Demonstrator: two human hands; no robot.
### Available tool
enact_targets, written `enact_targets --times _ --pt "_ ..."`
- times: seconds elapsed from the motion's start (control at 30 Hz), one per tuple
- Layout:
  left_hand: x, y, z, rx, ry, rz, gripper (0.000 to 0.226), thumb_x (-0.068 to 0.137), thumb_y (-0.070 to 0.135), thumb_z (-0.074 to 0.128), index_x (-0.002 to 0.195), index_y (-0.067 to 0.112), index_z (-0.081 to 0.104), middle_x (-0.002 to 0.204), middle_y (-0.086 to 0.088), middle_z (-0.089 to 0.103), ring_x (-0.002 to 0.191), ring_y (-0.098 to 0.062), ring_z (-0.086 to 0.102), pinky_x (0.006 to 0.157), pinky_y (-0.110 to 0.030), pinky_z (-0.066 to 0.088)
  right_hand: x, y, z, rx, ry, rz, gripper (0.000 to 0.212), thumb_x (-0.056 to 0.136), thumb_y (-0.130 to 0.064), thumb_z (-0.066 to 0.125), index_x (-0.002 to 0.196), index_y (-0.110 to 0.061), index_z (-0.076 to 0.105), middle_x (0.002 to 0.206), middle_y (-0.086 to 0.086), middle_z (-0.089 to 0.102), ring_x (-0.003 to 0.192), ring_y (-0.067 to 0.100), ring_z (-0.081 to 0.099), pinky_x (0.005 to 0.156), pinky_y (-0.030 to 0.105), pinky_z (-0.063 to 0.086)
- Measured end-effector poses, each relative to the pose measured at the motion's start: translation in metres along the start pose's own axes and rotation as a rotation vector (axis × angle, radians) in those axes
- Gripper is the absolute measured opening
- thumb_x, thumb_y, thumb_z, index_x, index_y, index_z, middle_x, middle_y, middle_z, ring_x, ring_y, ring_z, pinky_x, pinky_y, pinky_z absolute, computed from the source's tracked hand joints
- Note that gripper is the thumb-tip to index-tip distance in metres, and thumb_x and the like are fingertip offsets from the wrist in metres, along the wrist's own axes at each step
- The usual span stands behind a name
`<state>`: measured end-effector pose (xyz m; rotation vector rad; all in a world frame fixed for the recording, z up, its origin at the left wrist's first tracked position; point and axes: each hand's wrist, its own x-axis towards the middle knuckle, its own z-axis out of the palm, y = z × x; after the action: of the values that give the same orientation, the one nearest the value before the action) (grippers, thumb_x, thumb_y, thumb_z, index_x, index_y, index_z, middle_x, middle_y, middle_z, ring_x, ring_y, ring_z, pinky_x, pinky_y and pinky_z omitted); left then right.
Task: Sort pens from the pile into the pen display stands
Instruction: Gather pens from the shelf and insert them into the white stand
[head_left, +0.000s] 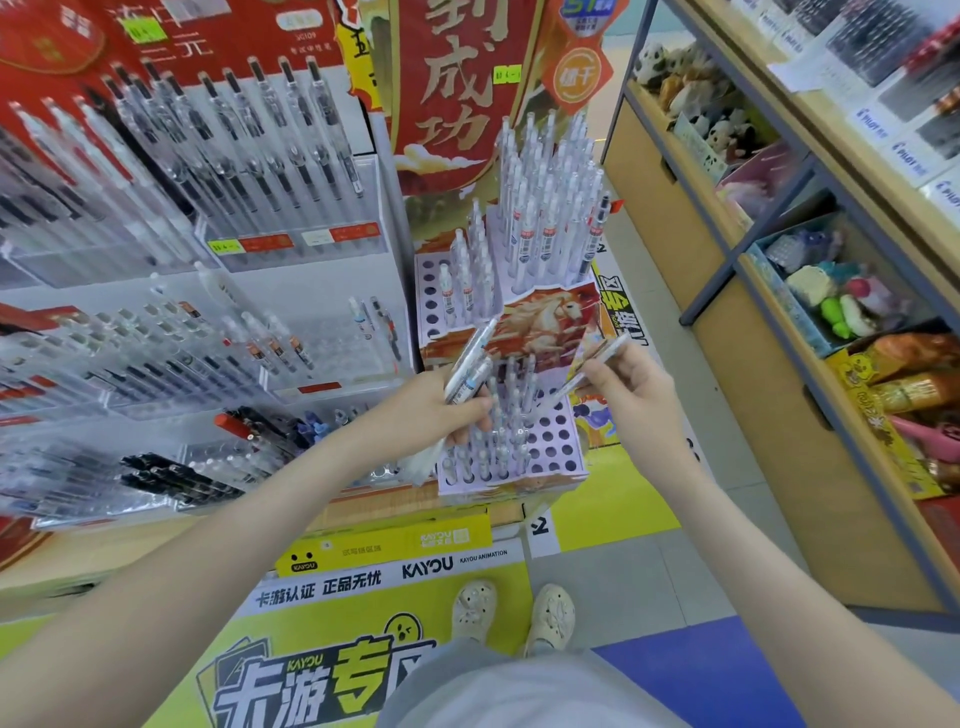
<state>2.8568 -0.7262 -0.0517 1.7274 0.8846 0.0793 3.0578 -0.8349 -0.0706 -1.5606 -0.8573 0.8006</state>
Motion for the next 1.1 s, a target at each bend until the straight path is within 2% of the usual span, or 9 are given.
enact_targets --times 0.13,0.27,0.4,0.47,0.57,0.77,0.93,1.03,1.1 --pt "-0.002 -0.001 0.0 -0.06 -0.018 -0.013 0.003 0.097 0.017 0.053 0.094 0.016 0.054 0.076 0.007 0.069 0.053 -0.007 0.054 0.061 -0.026 0.05 -0.002 0.014 0.006 -0.206 -0.064 -0.007 0.012 0.095 -0.012 0.053 0.088 -0.002 0.054 0.085 0.021 0.061 0.078 0.035 0.056 0.074 0.045 0.047" --pt "-0.004 0.001 0.0 -0.096 -0.016 -0.018 0.007 0.098 0.015 0.052 0.091 0.015 0.055 0.077 0.002 0.069 0.053 -0.008 0.054 0.061 -0.026 0.05 0.0 0.026 0.011 -0.379 -0.134 -0.055 0.018 0.094 -0.015 0.055 0.084 -0.001 0.049 0.073 0.017 0.055 0.064 0.024 0.044 0.059 0.031 0.033" --pt "-0.005 -0.001 0.0 -0.112 0.002 -0.021 0.007 0.098 0.013 0.052 0.092 0.014 0.056 0.075 0.001 0.066 0.054 -0.008 0.056 0.061 -0.025 0.05 0.007 0.04 0.013 -0.478 -0.217 -0.046 0.015 0.095 -0.016 0.055 0.088 -0.002 0.052 0.073 0.018 0.056 0.067 0.033 0.049 0.061 0.042 0.038" --pt "-0.006 -0.001 0.0 -0.119 0.005 -0.023 0.006 0.098 0.013 0.053 0.092 0.015 0.056 0.074 0.001 0.065 0.055 -0.008 0.056 0.062 -0.026 0.051 0.008 0.044 0.016 -0.543 -0.277 -0.05 0.01 0.094 -0.014 0.055 0.089 -0.006 0.054 0.072 0.009 0.057 0.066 0.028 0.05 0.063 0.041 0.04" --pt "-0.006 0.0 0.001 -0.143 0.004 -0.035 0.007 0.097 0.012 0.054 0.091 0.014 0.057 0.07 0.004 0.066 0.057 -0.01 0.058 0.066 -0.028 0.053 0.008 0.049 0.023 -0.582 -0.326 -0.045 0.009 0.094 -0.013 0.056 0.1 -0.006 0.057 0.084 0.001 0.062 0.078 0.025 0.058 0.072 0.041 0.048" --pt "-0.007 0.003 0.002 -0.191 -0.023 -0.021 0.009 0.096 0.011 0.055 0.093 0.009 0.063 0.071 0.003 0.071 0.061 -0.01 0.063 0.068 -0.027 0.056 0.01 0.051 0.024 -0.566 -0.295 0.064 0.022 0.093 -0.017 0.059 0.11 -0.015 0.045 0.099 0.002 0.065 0.087 0.021 0.061 0.075 0.038 0.05" --pt "-0.007 0.008 0.004 -0.242 -0.047 -0.016 0.009 0.095 0.011 0.057 0.094 0.011 0.066 0.077 0.001 0.073 0.062 -0.011 0.064 0.067 -0.025 0.056 -0.003 0.016 0.018 -0.388 -0.127 -0.099 0.025 0.09 -0.022 0.062 0.112 -0.024 0.05 0.094 -0.007 0.058 0.085 0.002 0.054 0.071 0.012 0.041" --pt "-0.006 0.015 0.008 -0.237 -0.086 0.013 0.008 0.093 0.012 0.06 0.098 0.011 0.066 0.083 -0.003 0.073 0.063 -0.013 0.064 0.065 -0.025 0.054 -0.011 -0.014 0.023 -0.226 -0.236 -0.094 0.021 0.092 -0.02 0.059 0.11 -0.031 0.057 0.098 -0.013 0.062 0.088 -0.002 0.057 0.076 0.014 0.045" --pt "-0.004 0.02 0.01 -0.218 -0.119 0.031 0.009 0.092 0.012 0.061 0.1 0.011 0.065 0.089 -0.009 0.074 0.065 -0.015 0.066 0.066 -0.027 0.056 -0.012 -0.022 0.029 -0.157 -0.321 -0.03 0.014 0.092 -0.016 0.059 0.098 -0.029 0.061 0.091 -0.01 0.065 0.082 0.003 0.06 0.075 0.018 0.049"
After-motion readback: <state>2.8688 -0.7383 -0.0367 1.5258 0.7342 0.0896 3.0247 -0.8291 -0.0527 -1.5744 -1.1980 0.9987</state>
